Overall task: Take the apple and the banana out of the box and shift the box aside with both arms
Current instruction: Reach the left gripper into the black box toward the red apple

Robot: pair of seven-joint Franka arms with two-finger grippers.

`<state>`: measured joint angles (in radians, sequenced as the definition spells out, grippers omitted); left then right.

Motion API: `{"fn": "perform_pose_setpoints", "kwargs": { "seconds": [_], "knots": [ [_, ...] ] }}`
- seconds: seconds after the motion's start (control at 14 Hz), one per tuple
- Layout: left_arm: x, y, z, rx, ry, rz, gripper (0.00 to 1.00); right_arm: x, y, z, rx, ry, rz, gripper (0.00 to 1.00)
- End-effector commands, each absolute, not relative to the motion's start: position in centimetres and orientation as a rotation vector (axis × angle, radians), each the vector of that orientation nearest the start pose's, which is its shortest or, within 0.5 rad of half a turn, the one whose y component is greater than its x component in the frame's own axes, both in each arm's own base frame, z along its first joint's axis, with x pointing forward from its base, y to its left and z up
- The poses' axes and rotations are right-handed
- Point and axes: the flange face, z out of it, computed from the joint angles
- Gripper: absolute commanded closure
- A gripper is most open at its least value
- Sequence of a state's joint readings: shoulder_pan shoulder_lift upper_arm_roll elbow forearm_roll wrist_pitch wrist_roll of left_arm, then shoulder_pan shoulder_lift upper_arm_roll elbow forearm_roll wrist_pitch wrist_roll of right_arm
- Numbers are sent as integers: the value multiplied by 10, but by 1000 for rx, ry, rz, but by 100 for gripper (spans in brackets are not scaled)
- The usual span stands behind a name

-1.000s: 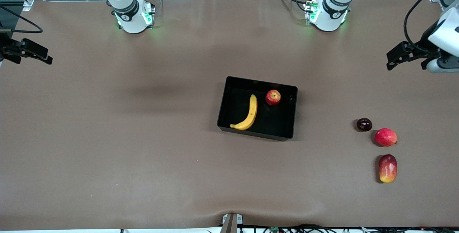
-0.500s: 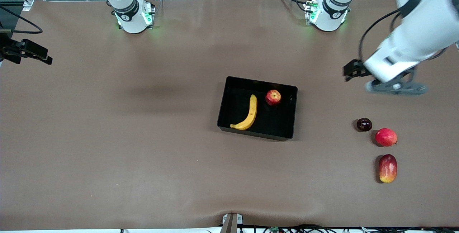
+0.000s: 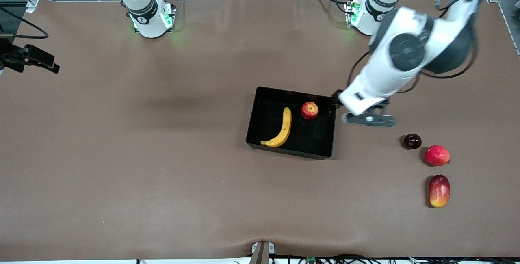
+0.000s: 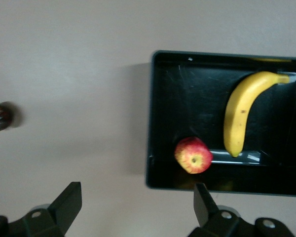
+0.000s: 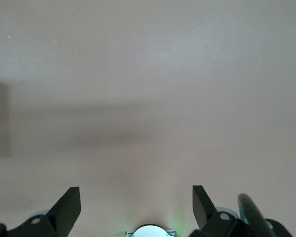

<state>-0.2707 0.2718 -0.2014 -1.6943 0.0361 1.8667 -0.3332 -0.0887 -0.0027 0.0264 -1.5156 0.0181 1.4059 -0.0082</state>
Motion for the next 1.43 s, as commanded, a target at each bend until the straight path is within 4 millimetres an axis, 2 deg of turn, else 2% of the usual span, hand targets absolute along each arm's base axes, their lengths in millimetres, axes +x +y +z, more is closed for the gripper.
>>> {"fn": "perform_pose_setpoints", "kwargs": {
  "seconds": [0.0,0.07,0.21,0.36,0.5,0.86,1.36],
  "knots": [
    [563,-298,399,-3102,275,136,0,534,-33,639,-3117,107,169,0],
    [564,-304,388,-3108,268,130,0,534,-33,639,-3117,107,169,0],
    [549,-343,367,-3113,241,128,0,534,-33,639,-3117,107,169,0],
    [547,-356,344,-3119,201,132,0,534,-33,639,-3117,107,169,0],
    [543,-363,322,-3070,257,132,0,534,-33,639,-3117,107,169,0],
    [532,-362,255,-3000,230,263,0,534,-33,639,-3117,107,172,0],
    [519,-356,202,-2961,208,395,0,536,-34,636,-3116,110,179,0]
  ]
}}
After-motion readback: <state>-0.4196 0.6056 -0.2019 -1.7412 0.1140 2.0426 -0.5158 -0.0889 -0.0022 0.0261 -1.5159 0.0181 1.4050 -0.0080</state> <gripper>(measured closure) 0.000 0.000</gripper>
